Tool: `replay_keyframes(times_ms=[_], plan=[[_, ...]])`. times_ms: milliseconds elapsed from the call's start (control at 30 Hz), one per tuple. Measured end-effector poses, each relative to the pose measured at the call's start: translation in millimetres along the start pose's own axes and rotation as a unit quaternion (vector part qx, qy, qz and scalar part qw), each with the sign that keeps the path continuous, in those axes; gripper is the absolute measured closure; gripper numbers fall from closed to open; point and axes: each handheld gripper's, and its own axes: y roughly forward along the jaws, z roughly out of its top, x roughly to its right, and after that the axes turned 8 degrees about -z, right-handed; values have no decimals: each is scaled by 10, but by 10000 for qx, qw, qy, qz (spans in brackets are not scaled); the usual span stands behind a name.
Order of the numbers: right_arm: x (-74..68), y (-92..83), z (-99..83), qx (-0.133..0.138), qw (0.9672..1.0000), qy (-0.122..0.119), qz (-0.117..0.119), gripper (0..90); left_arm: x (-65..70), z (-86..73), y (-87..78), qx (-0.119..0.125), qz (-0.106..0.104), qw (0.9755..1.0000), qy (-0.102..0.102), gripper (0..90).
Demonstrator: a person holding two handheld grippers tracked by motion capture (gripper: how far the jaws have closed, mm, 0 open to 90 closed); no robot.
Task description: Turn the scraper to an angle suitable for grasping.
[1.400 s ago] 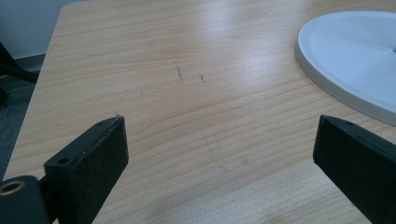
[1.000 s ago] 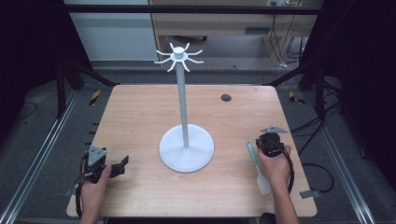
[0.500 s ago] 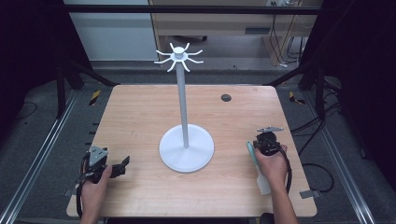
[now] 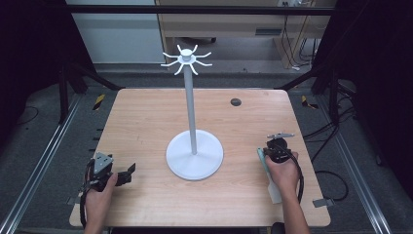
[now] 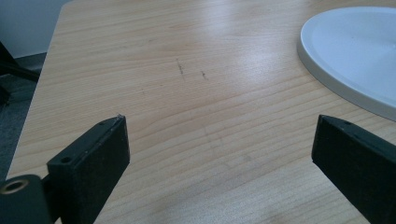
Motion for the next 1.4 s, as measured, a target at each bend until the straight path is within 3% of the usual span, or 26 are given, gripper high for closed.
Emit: replay_keyframes(times_ms=[333, 433, 767, 967, 1167, 1400], plan=[[-15, -7, 1, -27, 10000, 11, 66, 900, 2, 0, 1, -2, -1, 10000, -5, 37], [-41, -16, 2, -37, 9997, 18, 226, 900, 6, 0, 5, 1, -4, 10000, -2, 37], [-335, -90, 34, -24, 9974, -515, 501, 900, 5, 1, 3, 0, 2, 10000, 12, 38], [-422, -134, 30, -27, 9959, -630, 655, 900, 6, 0, 8, -27, -19, 10000, 16, 38], [-381, -136, 30, 87, 9967, -573, 567, 900, 7, 0, 6, -30, -21, 10000, 18, 38], [-315, -84, 13, -32, 9975, -481, 517, 900, 15, 0, 13, -30, -23, 10000, 23, 38]])
